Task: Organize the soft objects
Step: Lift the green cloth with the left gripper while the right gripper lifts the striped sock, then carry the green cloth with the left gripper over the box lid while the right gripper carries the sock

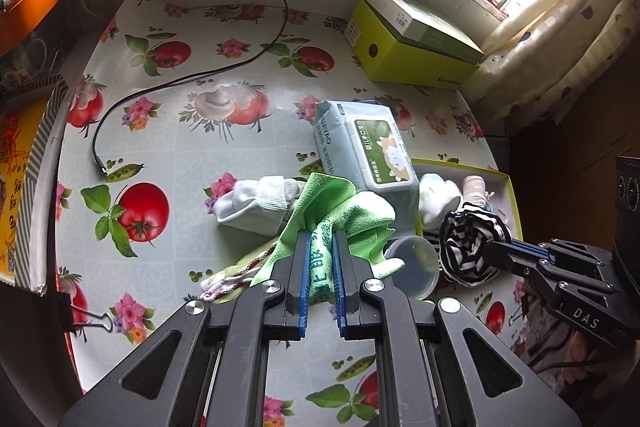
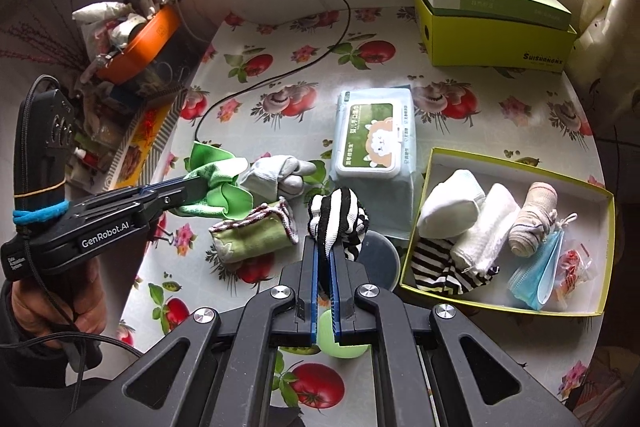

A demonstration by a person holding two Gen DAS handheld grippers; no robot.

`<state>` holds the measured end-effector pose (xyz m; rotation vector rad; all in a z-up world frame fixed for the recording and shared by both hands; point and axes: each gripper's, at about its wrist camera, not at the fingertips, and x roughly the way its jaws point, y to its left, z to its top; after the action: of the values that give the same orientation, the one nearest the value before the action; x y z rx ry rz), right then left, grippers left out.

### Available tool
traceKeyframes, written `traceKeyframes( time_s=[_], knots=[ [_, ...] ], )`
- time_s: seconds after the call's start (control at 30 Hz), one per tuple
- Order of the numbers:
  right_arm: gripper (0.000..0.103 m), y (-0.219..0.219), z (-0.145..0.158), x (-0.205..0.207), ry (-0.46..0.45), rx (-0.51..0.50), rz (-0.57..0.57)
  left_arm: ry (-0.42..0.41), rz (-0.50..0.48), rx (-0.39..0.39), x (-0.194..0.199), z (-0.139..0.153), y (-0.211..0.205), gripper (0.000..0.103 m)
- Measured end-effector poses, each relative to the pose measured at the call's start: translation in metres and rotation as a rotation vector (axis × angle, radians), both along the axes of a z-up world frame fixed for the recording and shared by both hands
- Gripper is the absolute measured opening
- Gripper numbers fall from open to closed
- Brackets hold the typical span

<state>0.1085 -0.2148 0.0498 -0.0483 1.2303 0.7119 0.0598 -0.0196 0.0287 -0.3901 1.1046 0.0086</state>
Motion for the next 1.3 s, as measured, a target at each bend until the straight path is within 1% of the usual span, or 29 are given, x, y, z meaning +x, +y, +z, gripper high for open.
traceKeyframes(
  time_s=[0.37, 0.57, 0.83, 1.0, 1.3],
  knots=[
    [0.005, -0.050, -0.009, 0.018, 0.018, 0.008, -0.110, 0.009, -0.108, 0.003, 0.029, 0.003, -0.048, 0.010],
    [0.005, -0.076, -0.014, 0.027, 0.025, 0.007, -0.163, 0.021, -0.169, -0.001, 0.046, -0.001, -0.075, 0.010],
    [0.005, -0.122, -0.030, 0.041, 0.049, -0.003, -0.267, 0.040, -0.262, 0.000, 0.072, -0.006, -0.116, 0.010],
    [0.005, -0.157, -0.041, 0.054, 0.058, -0.018, -0.350, 0.050, -0.325, 0.012, 0.088, -0.010, -0.143, 0.010],
    [0.005, -0.216, -0.061, 0.078, 0.057, -0.091, -0.479, 0.063, -0.410, 0.026, 0.115, -0.016, -0.183, 0.010]
  ],
)
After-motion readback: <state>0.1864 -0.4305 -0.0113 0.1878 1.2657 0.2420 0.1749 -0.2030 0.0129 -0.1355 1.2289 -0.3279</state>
